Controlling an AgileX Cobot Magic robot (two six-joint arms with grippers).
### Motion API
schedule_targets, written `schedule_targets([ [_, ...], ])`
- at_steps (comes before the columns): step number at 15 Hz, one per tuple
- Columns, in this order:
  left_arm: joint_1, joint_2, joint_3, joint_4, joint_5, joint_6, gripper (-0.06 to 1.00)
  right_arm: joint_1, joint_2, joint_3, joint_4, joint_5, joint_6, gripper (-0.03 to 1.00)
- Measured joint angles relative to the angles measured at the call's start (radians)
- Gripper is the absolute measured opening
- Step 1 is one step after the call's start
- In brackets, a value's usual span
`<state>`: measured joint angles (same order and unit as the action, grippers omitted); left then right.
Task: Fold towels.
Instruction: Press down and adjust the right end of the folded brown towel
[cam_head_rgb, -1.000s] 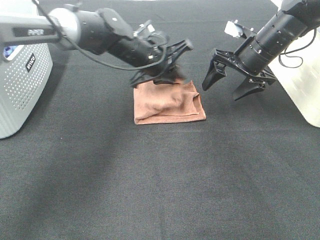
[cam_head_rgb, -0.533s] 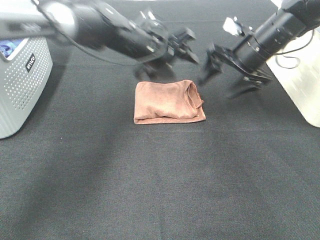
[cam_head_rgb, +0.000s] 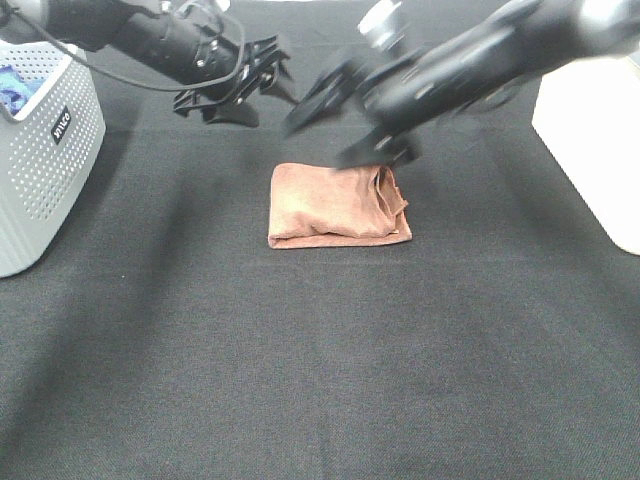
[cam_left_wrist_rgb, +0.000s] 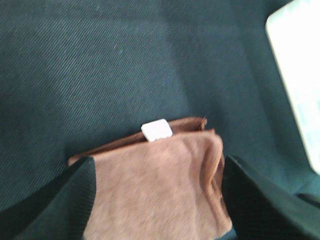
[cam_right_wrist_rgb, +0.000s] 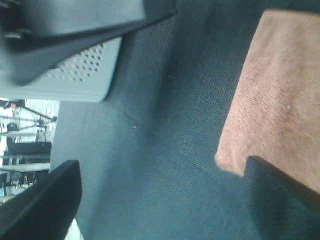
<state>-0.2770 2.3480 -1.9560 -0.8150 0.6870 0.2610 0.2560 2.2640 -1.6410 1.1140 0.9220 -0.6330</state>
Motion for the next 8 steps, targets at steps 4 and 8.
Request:
schedule_targets([
  [4,0.001,0.0,0.0,0.003,0.035,0.002,0.68,-0.021,0.086,-0.071,-0.057,-0.016,0.023,0.82],
  [8,0.001,0.0,0.0,0.003,0.05,0.002,0.68,-0.07,0.105,-0.083,-0.235,-0.046,0.144,0.81],
])
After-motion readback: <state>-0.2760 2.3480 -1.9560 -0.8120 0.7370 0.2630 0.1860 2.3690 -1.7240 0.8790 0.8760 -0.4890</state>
